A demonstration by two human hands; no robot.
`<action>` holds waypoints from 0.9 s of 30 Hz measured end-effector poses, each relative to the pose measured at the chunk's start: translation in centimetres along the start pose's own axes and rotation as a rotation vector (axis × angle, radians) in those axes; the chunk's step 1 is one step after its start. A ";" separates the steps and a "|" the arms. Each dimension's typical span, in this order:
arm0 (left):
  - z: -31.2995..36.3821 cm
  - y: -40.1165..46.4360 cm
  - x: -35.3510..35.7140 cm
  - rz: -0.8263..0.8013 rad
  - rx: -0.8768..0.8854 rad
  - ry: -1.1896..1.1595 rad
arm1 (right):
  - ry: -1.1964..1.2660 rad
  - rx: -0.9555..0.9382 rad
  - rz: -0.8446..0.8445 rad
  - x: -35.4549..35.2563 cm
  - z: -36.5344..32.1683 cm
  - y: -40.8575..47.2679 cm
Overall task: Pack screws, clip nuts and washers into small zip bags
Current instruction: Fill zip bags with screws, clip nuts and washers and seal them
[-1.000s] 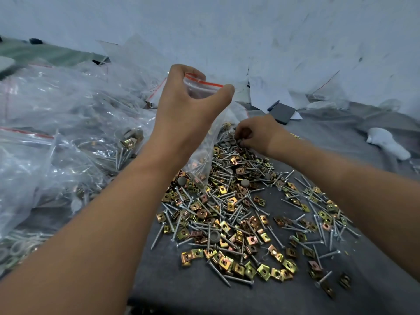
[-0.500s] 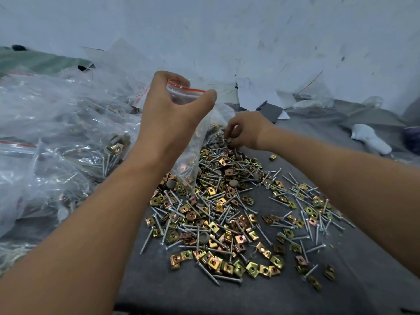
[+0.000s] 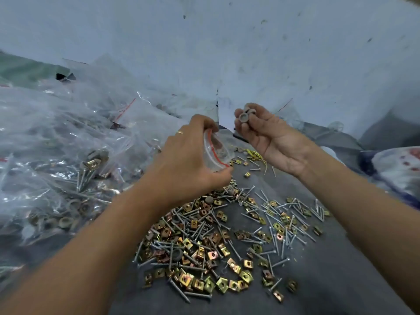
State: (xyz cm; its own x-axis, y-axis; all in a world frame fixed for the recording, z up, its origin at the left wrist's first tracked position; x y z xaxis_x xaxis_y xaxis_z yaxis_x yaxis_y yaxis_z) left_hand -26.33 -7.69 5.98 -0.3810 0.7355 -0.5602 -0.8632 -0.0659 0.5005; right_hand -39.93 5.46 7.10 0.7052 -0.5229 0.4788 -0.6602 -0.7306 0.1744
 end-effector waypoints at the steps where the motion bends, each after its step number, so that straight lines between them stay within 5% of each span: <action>1: 0.3 -0.1 0.0 0.008 0.004 0.005 | 0.025 -0.005 -0.028 1.0 -0.5 -0.5; 7: 0.8 -0.9 -0.6 0.060 0.021 -0.053 | -0.107 0.002 -0.018 4.6 -1.1 -3.1; 12: 0.7 -1.0 -1.0 0.073 0.008 -0.126 | -0.986 -0.098 0.024 7.2 -1.9 -4.1; 16: 0.4 -0.6 -0.5 0.054 0.005 -0.163 | -1.355 -0.216 0.036 9.8 -1.9 -4.0; 27: 0.1 -0.3 -1.0 0.070 -0.004 -0.241 | -1.231 -0.231 0.145 8.9 -1.3 -3.9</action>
State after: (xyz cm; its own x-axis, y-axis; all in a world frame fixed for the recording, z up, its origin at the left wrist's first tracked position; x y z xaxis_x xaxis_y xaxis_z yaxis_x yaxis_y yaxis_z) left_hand -25.67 -8.29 6.45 -0.3507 0.8685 -0.3504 -0.8388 -0.1249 0.5300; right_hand -31.46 4.25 11.79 0.3138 -0.7443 -0.5895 -0.6936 -0.6037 0.3930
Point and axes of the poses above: each hand's wrist, its own y-axis towards the middle knuckle, its own x-axis out of the palm, z = x × y, the point moved 8 cm from there along y, towards the middle knuckle, and after that the axes turned 2 degrees about -z, right-handed, at the moved point
